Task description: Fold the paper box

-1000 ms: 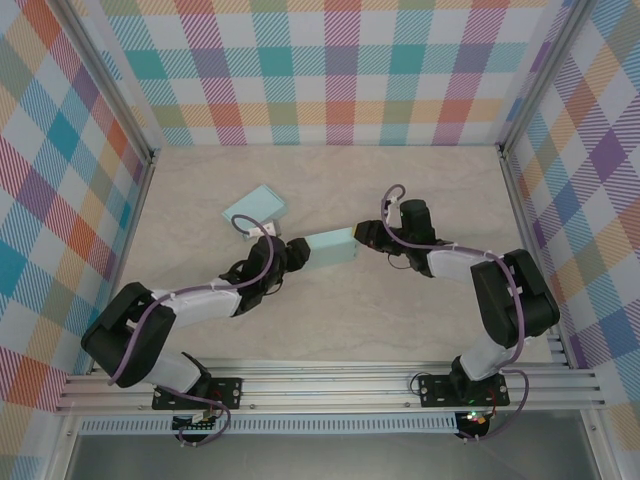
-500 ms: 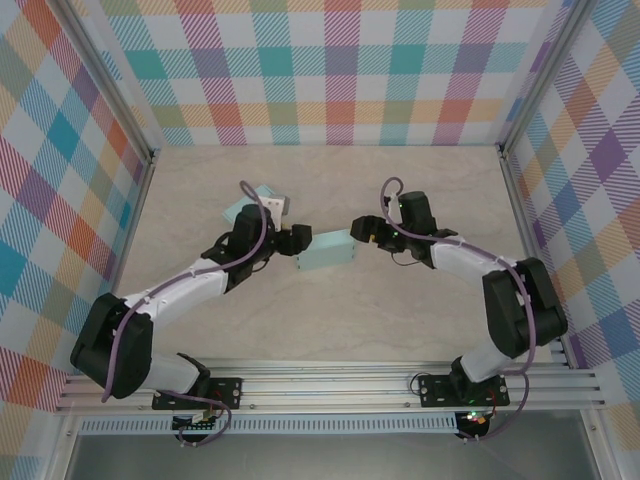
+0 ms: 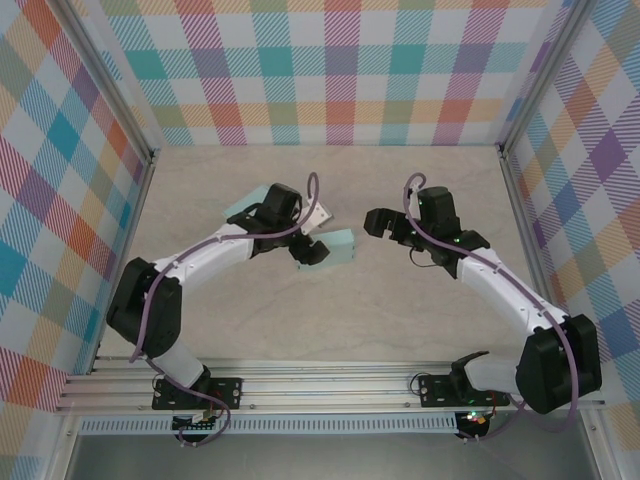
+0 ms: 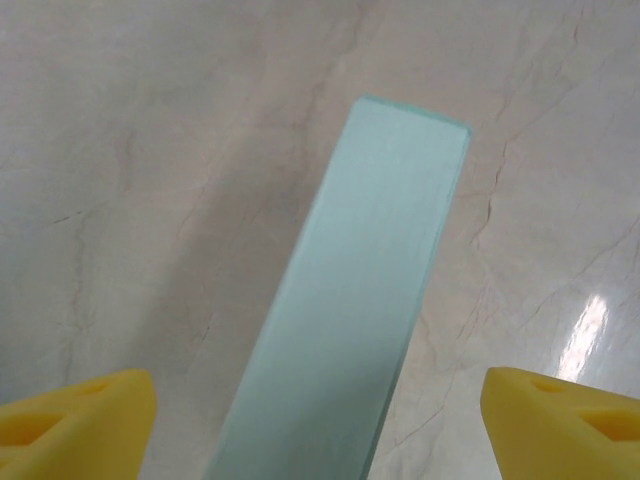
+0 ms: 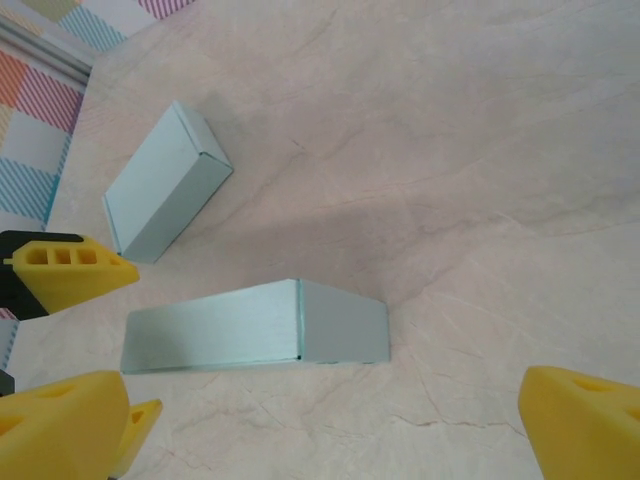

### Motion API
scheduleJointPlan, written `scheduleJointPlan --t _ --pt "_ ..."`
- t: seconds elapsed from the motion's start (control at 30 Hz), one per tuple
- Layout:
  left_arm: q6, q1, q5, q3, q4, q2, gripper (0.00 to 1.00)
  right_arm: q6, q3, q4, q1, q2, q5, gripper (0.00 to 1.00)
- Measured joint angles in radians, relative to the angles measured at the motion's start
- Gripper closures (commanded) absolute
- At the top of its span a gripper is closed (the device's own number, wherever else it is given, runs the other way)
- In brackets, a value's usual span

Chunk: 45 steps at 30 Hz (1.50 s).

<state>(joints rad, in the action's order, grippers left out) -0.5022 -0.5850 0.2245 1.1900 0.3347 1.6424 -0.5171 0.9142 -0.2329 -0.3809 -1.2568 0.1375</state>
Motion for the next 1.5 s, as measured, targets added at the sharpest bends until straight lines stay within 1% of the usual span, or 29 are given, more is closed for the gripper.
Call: scheduleJointPlan --t 0.17,0.27,0.37,0.5,0.53,0.67,0.73,0.9,1.0,1.07,1.1,1.13,1.17,1.2,1.33,1.43,1.5 --pt "-0.078 -0.045 -0.038 0.051 0.072 0.061 0.16 0.003 -0.002 -0.027 0.0 0.002 -0.026 0.0" --pt "-0.108 -0.057 -0.072 0.073 0.097 0.092 0.2 0.003 -0.002 -0.033 0.0 0.002 -0.033 0.0" --pt "-0.137 -0.061 -0.122 0.089 0.11 0.12 0.3 0.003 -0.002 -0.038 0.0 0.002 -0.04 0.0" --pt "-0.174 -0.065 -0.182 0.103 0.109 0.149 0.57 0.003 -0.002 -0.042 0.0 0.002 -0.056 0.0" --pt "-0.184 -0.068 -0.192 0.106 0.105 0.151 0.61 0.003 -0.002 -0.046 0.0 0.003 -0.061 0.0" --pt "-0.219 -0.079 -0.232 0.113 0.099 0.152 0.63 0.003 -0.003 -0.057 0.0 0.014 -0.086 0.0" --pt "-0.243 -0.087 -0.273 0.11 0.067 0.154 0.63 0.003 -0.004 -0.062 0.0 0.029 -0.104 0.0" --pt "-0.362 -0.122 -0.444 0.079 -0.149 0.204 0.63 0.001 -0.018 -0.069 0.0 0.09 -0.158 0.0" --pt "-0.439 -0.126 -0.53 0.085 -0.316 0.284 0.61 -0.002 -0.027 -0.083 0.0 0.13 -0.191 0.0" --pt "-0.481 -0.126 -0.568 0.105 -0.393 0.333 0.61 -0.002 -0.032 -0.088 0.0 0.152 -0.208 0.0" --pt "-0.499 -0.126 -0.579 0.114 -0.428 0.355 0.57 -0.002 -0.033 -0.094 0.0 0.163 -0.216 0.0" --pt "-0.52 -0.126 -0.59 0.123 -0.462 0.377 0.52 -0.002 -0.035 -0.099 0.0 0.172 -0.225 0.0" --pt "-0.531 -0.126 -0.594 0.129 -0.487 0.391 0.41 -0.002 -0.038 -0.105 0.0 0.179 -0.232 0.0" --pt "-0.548 -0.126 -0.598 0.136 -0.505 0.41 0.33 -0.002 -0.042 -0.108 0.0 0.188 -0.239 0.0" --pt "-0.57 -0.131 -0.596 0.131 -0.521 0.454 0.13 -0.002 -0.064 -0.128 0.0 0.222 -0.265 0.0" --pt "-0.557 -0.135 -0.589 0.102 -0.54 0.443 0.0 -0.002 -0.079 -0.139 0.0 0.24 -0.283 0.0" --pt "-0.54 -0.138 -0.584 0.068 -0.55 0.41 0.0 -0.002 -0.083 -0.145 0.0 0.249 -0.289 0.0"
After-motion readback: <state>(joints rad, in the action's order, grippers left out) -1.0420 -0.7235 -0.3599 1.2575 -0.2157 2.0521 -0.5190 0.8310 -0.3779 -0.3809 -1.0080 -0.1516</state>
